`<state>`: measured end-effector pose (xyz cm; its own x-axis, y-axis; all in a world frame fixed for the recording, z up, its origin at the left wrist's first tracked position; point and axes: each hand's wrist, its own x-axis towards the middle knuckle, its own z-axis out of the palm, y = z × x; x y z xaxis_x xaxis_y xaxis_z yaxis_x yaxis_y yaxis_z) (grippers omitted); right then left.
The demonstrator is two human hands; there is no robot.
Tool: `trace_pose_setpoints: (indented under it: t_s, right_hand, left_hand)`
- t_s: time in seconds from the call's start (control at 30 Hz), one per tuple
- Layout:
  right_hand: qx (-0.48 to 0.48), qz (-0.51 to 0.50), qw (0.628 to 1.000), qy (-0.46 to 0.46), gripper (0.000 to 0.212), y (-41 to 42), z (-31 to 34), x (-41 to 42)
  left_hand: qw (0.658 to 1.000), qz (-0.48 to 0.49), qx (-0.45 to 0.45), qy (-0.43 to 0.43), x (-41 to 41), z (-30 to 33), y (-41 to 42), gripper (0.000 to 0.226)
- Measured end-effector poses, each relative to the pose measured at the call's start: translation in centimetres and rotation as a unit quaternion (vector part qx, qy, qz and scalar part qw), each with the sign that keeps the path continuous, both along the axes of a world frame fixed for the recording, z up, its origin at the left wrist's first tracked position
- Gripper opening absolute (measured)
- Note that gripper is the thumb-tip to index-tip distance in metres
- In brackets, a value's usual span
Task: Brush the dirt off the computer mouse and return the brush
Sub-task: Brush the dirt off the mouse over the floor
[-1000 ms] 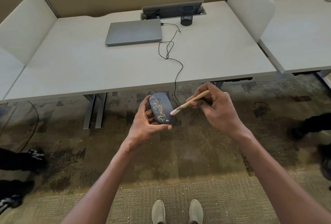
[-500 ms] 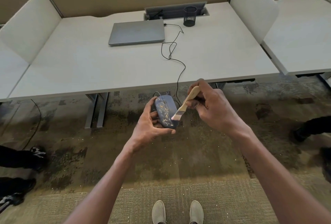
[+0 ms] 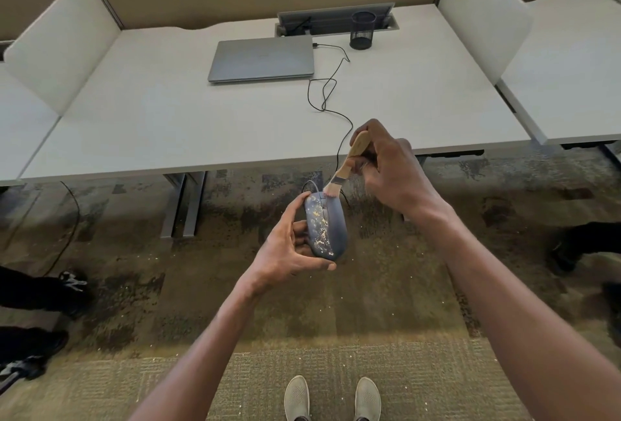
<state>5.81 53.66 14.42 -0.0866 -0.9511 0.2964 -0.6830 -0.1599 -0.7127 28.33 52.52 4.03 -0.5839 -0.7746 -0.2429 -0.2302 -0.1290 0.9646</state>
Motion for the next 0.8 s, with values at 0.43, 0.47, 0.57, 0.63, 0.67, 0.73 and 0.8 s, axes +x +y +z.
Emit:
trace_pose_setpoints:
  t_s: [0.43, 0.47, 0.57, 0.63, 0.67, 0.73, 0.8]
  right_hand:
    - [0.018, -0.028, 0.999, -0.041, 0.035, 1.5, -0.1, -1.8]
    - [0.028, -0.024, 0.998, -0.045, 0.036, 1.5, -0.2, -1.9]
    - [0.033, -0.030, 0.998, -0.046, 0.033, 1.4, -0.7, -2.2]
    - [0.023, -0.054, 0.998, -0.030, 0.029, 1.1, -1.3, -2.3]
    - [0.014, -0.067, 0.997, -0.020, 0.028, 1.0, -1.6, -2.4]
    - [-0.006, -0.081, 0.997, -0.007, 0.031, 0.9, -1.9, -2.5]
    - [-0.016, -0.069, 0.997, -0.001, 0.040, 1.0, -2.2, -2.5]
  left_hand:
    - [1.000, 0.010, 0.007, 0.017, 0.1, -0.1, -1.3, 0.131]
    - [1.000, 0.010, 0.009, 0.019, 0.0, 0.0, -1.3, 0.132]
    - [0.999, 0.004, 0.014, 0.030, -0.2, 0.1, -1.3, 0.132]
    - [0.999, -0.002, 0.013, 0.035, -0.2, 0.1, -1.2, 0.131]
    - [0.999, -0.004, 0.013, 0.036, -0.2, 0.0, -1.2, 0.131]
    - [0.999, -0.006, 0.015, 0.037, -0.2, 0.0, -1.2, 0.130]
    - [0.999, -0.007, 0.013, 0.036, -0.3, 0.1, -1.4, 0.130]
